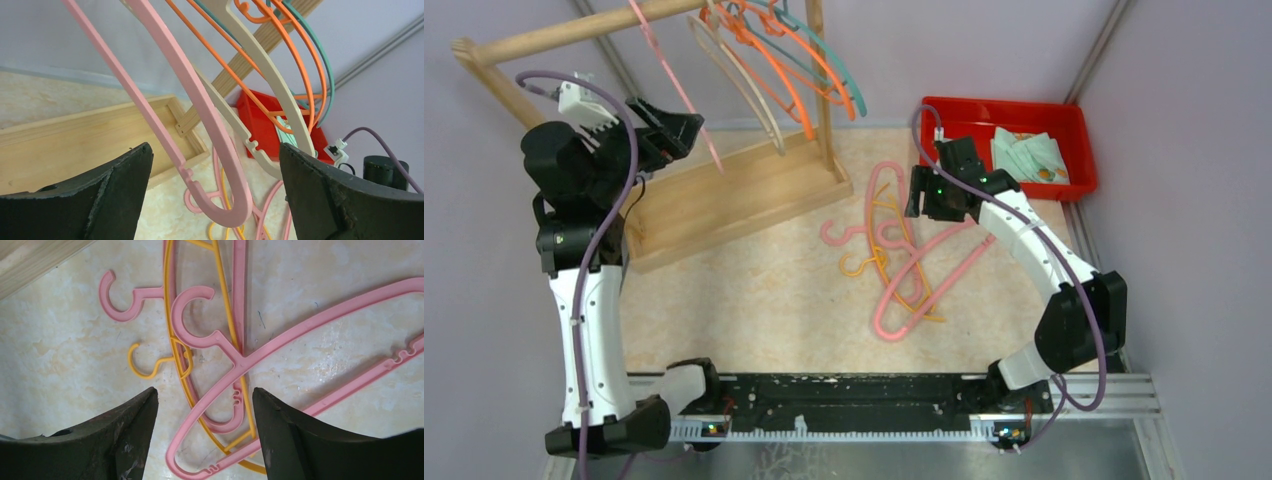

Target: Organize the hangers

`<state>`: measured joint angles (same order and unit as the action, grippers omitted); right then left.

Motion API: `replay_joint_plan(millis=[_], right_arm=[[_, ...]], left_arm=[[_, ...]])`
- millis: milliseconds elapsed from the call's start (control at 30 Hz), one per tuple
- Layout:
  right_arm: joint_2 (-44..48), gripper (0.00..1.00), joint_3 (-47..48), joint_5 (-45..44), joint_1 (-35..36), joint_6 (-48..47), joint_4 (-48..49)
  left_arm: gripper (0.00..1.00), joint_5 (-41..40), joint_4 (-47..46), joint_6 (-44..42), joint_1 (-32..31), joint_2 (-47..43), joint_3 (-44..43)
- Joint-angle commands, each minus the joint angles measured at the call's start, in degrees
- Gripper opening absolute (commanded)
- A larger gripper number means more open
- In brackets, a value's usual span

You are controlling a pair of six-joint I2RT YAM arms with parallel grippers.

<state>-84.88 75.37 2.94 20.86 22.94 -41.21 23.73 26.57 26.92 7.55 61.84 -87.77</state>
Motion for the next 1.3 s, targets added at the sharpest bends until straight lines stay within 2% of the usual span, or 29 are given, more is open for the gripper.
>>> replay_joint_plan(millis=[0, 100, 200, 333, 467, 600, 667, 1067, 1267], right_arm=[[1.1, 0.70, 0.6, 0.9, -0.3, -0.8, 2.8], [0.6, 0.70, 0.6, 1.3, -0.3, -0.8, 2.9], [0.4, 0.70, 0.6, 1.5, -0.3, -0.6, 3.0], [0.0, 0.70, 1.0, 1.7, -0.3, -0.6, 3.0], [-0.9, 0.70, 0.9, 1.6, -0.3, -0.6, 2.9], [-2.0, 0.70, 1.3, 2.0, -0.3, -0.7, 3.0], [-2.5, 0.70, 1.8, 2.1, -0.3, -0.9, 3.0], [-5.6, 0.70, 5.8, 2.2, -0.3, -1.4, 1.9], [-6.1, 0.69, 6.2, 2.6, -0.3, -1.4, 1.5]], left_arm=[[1.00, -4.9, -2.2, -1.9, 0.5, 0.4, -0.6], [0.99, -8.5, -4.0, -2.0, 0.5, 1.1, -1.0], [0.88, -13.7, -7.4, -3.0, 0.5, 1.0, -0.1], [0.63, -15.6, -11.0, -4.3, 0.5, 2.5, -1.3], [0.49, -17.1, -17.8, -3.8, 0.5, 1.2, 0.9], [0.12, -20.0, -21.2, -4.5, 0.5, 2.2, 1.7], [0.02, -20.7, -22.5, -4.5, 0.5, 3.7, 1.7], [0.00, -23.1, -37.1, -5.6, 0.3, 9.9, 6.2], [0.00, -22.1, -48.9, -7.7, -4.7, 15.9, 5.6]])
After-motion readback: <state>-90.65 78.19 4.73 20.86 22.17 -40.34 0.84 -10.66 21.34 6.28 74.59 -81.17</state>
